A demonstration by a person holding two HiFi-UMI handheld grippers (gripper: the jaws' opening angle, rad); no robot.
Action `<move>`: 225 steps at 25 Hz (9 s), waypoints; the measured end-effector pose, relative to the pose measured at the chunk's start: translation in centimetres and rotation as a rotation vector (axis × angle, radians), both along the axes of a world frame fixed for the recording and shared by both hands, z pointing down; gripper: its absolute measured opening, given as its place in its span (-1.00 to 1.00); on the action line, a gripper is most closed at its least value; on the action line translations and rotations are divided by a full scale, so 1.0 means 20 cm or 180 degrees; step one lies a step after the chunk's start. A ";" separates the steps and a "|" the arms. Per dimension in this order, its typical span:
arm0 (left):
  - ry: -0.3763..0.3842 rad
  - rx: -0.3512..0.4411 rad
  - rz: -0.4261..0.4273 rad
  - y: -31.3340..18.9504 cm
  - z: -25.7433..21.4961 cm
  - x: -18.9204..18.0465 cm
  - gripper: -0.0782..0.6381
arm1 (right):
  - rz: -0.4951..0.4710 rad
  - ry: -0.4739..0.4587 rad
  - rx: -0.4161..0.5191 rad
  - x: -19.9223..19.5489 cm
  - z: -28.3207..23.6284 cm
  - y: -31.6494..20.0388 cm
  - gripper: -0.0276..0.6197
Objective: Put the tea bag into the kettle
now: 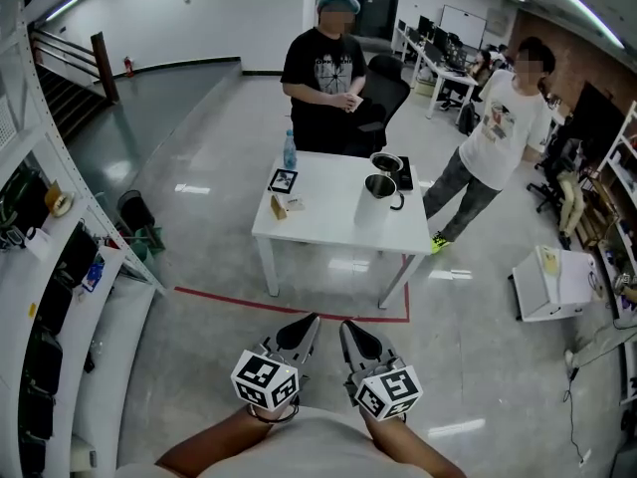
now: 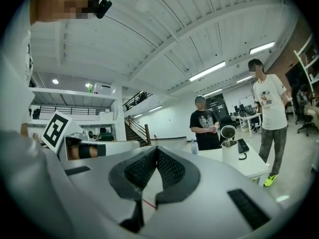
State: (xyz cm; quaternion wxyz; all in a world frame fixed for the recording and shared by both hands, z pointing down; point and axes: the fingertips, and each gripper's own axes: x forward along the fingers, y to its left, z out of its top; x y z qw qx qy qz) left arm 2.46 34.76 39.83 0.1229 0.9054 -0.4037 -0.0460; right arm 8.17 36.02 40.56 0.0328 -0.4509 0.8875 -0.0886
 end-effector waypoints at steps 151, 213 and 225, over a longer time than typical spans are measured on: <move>-0.0865 -0.2012 0.0038 -3.61 1.43 -0.87 -0.76 | -0.1076 0.2538 -0.2205 -0.85 2.14 -3.42 -0.43; -0.0700 -0.0992 0.1342 -2.58 0.74 0.98 -0.76 | 0.0820 0.0677 -0.1030 0.88 0.71 -2.50 -0.68; -0.0825 -0.0970 0.1334 -2.57 0.76 1.08 -0.76 | 0.0918 0.0552 -0.1008 1.01 0.74 -2.49 -0.68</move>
